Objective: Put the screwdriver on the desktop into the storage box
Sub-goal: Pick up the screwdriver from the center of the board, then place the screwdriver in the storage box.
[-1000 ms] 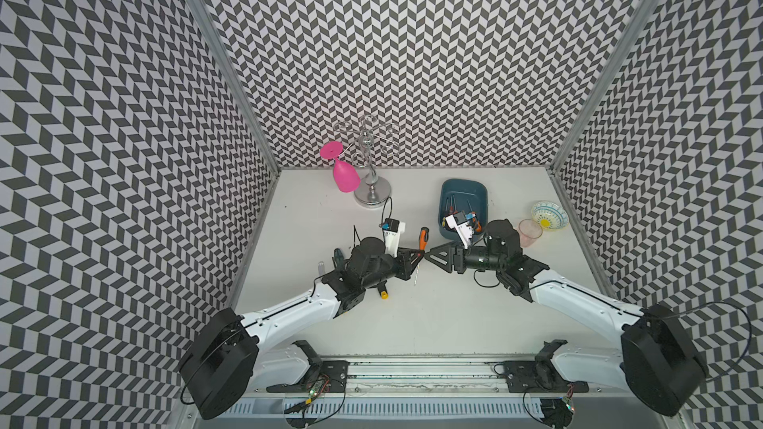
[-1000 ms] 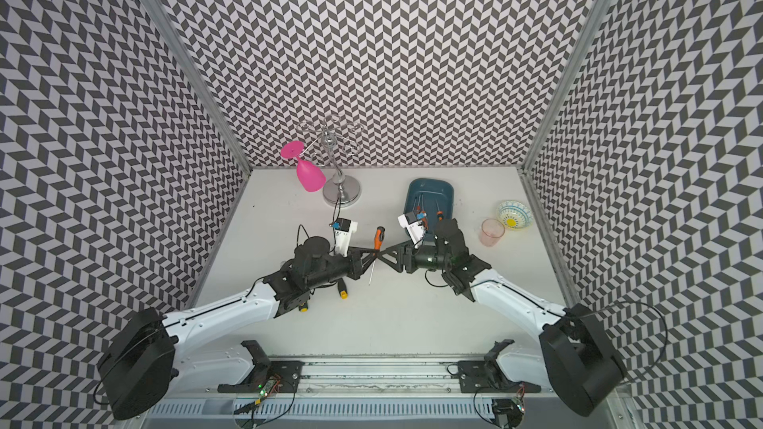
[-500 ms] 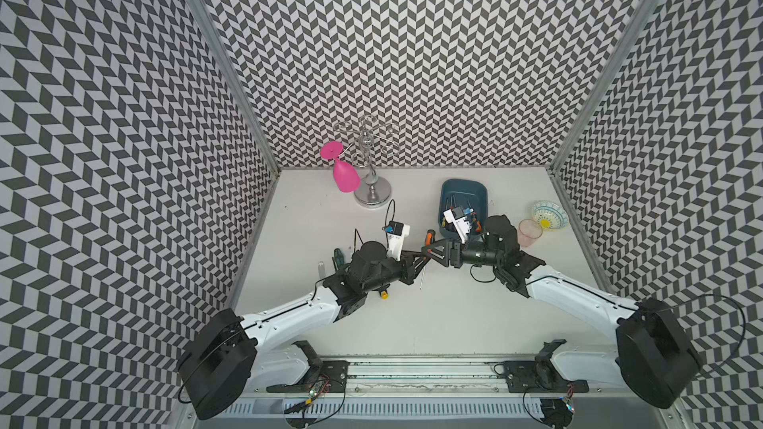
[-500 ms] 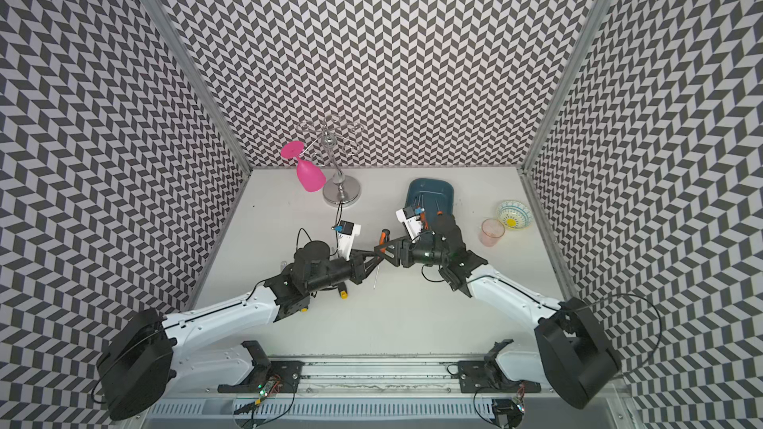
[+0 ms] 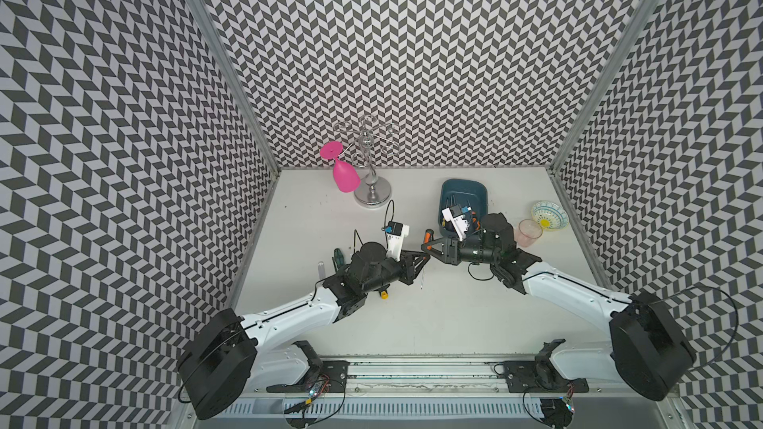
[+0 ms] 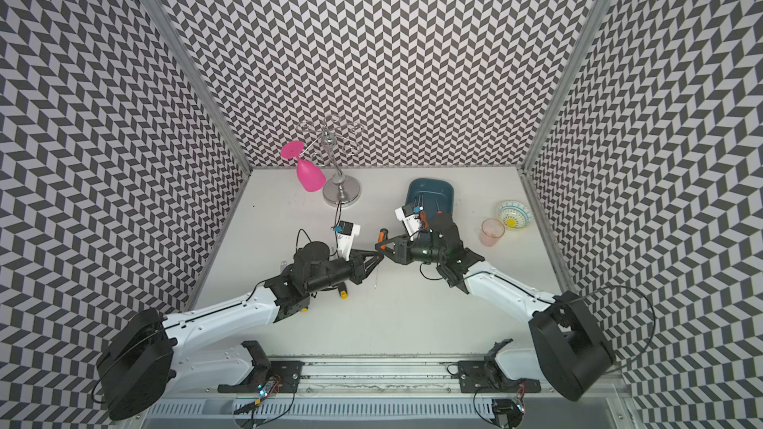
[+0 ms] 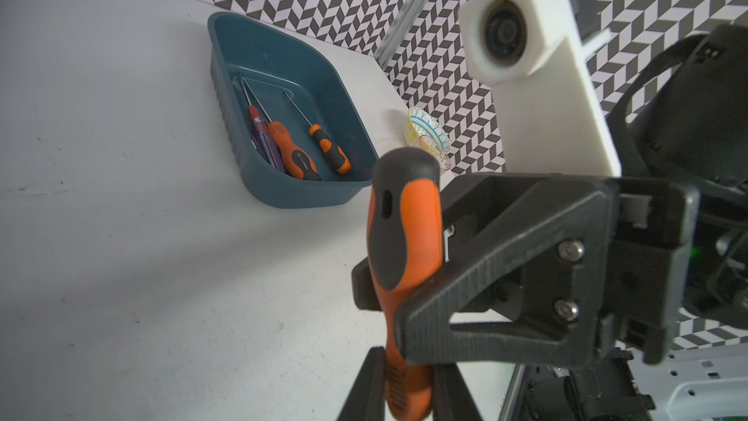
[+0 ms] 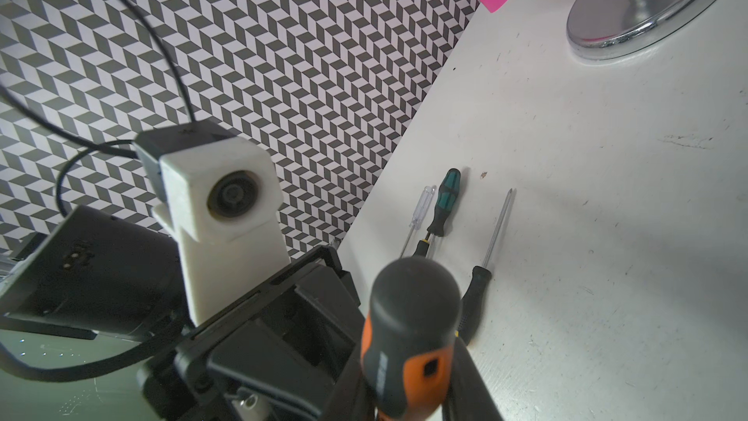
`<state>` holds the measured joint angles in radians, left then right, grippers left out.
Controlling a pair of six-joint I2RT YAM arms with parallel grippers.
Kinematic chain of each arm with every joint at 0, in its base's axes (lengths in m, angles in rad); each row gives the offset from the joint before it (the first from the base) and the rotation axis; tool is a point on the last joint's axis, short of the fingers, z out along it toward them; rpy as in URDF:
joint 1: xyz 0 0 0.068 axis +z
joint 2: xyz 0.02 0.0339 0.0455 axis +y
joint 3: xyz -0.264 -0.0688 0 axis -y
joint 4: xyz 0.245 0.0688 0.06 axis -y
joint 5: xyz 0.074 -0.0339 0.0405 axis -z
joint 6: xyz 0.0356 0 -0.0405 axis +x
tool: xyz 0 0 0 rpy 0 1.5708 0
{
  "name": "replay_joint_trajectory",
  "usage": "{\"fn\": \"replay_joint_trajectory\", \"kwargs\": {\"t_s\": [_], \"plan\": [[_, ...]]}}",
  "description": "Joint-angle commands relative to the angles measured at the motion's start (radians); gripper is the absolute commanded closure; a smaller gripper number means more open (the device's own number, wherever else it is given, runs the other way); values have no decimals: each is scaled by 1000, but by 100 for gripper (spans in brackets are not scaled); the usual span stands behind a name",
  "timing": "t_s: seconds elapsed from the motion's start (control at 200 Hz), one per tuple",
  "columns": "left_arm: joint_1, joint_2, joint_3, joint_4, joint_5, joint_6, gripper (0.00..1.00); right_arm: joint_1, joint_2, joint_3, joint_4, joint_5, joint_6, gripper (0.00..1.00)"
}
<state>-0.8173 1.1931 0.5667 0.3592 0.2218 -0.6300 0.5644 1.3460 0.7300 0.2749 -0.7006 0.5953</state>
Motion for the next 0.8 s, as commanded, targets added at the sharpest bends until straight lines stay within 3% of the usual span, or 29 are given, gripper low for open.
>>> {"fn": "replay_joint_trajectory", "kwargs": {"t_s": [0.0, 0.13, 0.461, 0.796], "plan": [[-9, -46, -25, -2, 6, -4, 62, -2, 17, 55, 25, 46, -19, 83], [-8, -93, -51, -63, -22, -6, 55, -15, 44, 124, -62, 120, -54, 83], [-6, -240, -84, -321, -189, -52, 55, -134, 244, 418, -383, 354, -117, 83], [1, -339, -143, -423, -228, -109, 54, -247, 416, 674, -552, 650, -182, 82]]}}
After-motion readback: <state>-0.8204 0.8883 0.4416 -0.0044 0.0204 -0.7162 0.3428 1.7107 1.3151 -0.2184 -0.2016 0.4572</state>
